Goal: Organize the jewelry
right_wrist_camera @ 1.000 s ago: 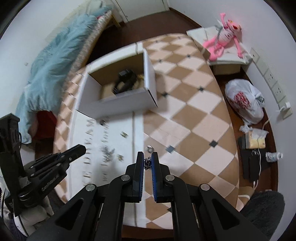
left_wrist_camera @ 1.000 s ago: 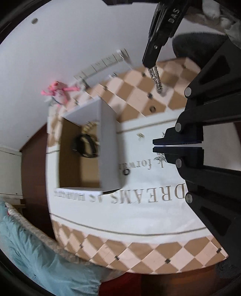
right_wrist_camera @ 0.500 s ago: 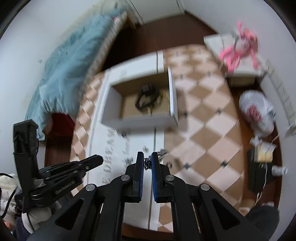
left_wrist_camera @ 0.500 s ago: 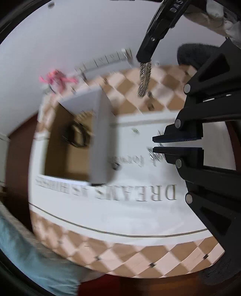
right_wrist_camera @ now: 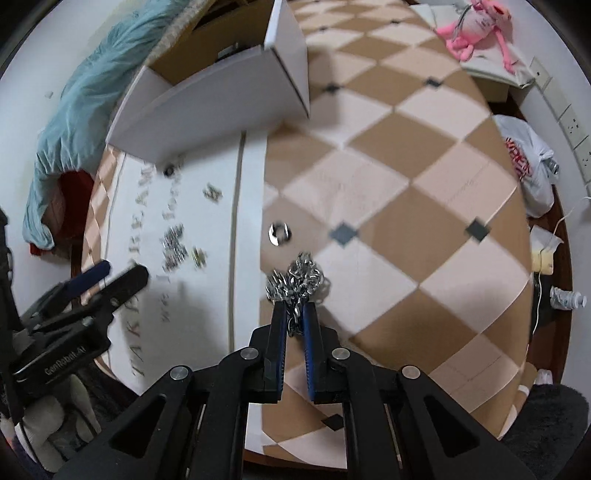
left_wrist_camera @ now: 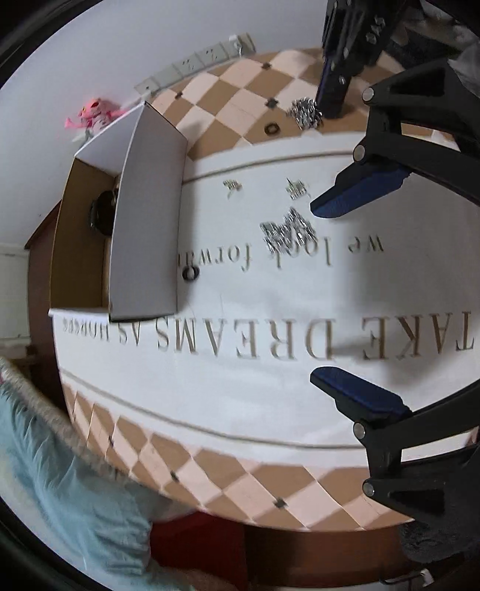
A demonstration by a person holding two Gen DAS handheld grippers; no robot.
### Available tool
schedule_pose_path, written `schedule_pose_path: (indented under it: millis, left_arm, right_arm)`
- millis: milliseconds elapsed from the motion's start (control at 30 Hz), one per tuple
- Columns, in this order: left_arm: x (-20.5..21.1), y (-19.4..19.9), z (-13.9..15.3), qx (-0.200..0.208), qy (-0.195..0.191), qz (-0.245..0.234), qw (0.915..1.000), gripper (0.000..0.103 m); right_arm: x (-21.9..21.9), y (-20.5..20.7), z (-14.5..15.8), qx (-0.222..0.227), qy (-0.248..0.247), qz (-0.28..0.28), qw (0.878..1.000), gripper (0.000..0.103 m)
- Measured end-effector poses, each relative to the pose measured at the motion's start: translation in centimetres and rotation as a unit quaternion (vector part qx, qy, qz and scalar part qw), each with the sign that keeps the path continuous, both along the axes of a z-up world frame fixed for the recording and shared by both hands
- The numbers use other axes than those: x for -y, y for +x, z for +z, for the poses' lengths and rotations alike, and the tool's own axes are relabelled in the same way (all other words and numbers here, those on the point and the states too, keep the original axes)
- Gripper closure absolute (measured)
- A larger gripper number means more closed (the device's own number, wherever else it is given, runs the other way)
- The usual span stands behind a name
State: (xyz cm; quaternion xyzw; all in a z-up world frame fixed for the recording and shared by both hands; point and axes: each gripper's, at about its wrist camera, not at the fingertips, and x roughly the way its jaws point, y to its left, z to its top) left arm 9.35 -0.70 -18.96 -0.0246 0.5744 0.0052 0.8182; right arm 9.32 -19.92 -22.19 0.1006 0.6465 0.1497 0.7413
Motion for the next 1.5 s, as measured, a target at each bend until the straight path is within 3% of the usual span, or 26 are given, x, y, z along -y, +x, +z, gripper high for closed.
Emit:
schedule_pose_path:
  millis: [33, 100, 300, 367, 467, 500, 567, 600, 833, 1033, 1100, 1133, 1200, 1500]
  left_arm:
    - [0.0, -0.4, -0.1, 0.003, 0.004, 0.003, 1.0000, 0.021]
    - [-0.2, -0.9, -0.1, 0.011, 0.017, 0.006, 0.9998, 0.021]
    - [-0.7, -1.3, 0.6, 0.055, 0.023, 0.013, 0.9982, 0.021]
    - [-1.0, -0.9, 0.6, 0.058, 0.020, 0.014, 0.9980, 0.021]
    - [-1.6, -0.4, 0.3, 0.057, 0.009, 0.019, 0.9981, 0.021]
    - [-1.6, -0.2, 0.1, 0.054, 0.008, 0.021, 0.9983, 0.021]
    - [-1.6, -0.1, -0.2, 0.047, 0.000, 0.021, 0.9987, 0.021]
    - [-1.6, 0.0, -0.3, 0.045, -0.003, 0.020, 0.9988, 0.021]
    - [0.3, 0.3, -0.5, 0.034, -0.027, -0.016, 0.9989, 0.021]
    - [2.5, 1.8, -1.8, 0.018, -0.022, -0.049, 0.9984, 0.023]
    - [3.0, 2.2, -2.1, 0.017, -0.009, -0.056, 0.9983, 0.054]
    - [3.5, 2.4, -2.0, 0.024, 0.005, -0.065, 0.9976, 0.062]
    - [3.7, 2.6, -1.8, 0.029, 0.002, -0.077, 0.9966, 0.098]
    - [1.5, 1.2, -0.4, 0.035, -0.063, -0.056, 0.9958, 0.099]
  right_arm:
    - [0.3, -0.4, 0.3, 0.004, 0.001, -0.002, 1.000, 0.073]
    - [1.0, -1.0, 1.1, 0.021, 0.001, -0.007, 1.000, 0.064]
    - [1.9, -0.7, 0.9, 0.044, 0.004, -0.047, 0.998, 0.064]
    - [1.6, -0.1, 0.3, 0.044, 0.001, -0.053, 0.998, 0.066]
    - [-0.2, 0.2, 0.1, 0.069, -0.029, -0.035, 0.997, 0.082]
    - [-0.7, 0.2, 0.3, 0.072, -0.028, -0.030, 0.997, 0.094]
    - [-1.8, 0.1, 0.7, 0.085, -0.064, -0.012, 0.994, 0.098]
    - [-2.2, 0.0, 0.9, 0.090, -0.074, -0.006, 0.993, 0.099]
    - [0.6, -0.2, 2.9, 0.096, -0.004, -0.059, 0.994, 0.100]
    - [1.5, 0.1, 2.9, 0.095, 0.009, -0.074, 0.993, 0.100]
    - [1.5, 0.0, 2.6, 0.092, 0.010, -0.078, 0.993, 0.100]
    - [1.7, 0.0, 2.5, 0.090, 0.013, -0.082, 0.993, 0.100]
    - [1.8, -0.1, 2.2, 0.086, 0.015, -0.084, 0.993, 0.100]
    - [1.9, -0.3, 4.0, 0.098, 0.038, -0.086, 0.991, 0.100]
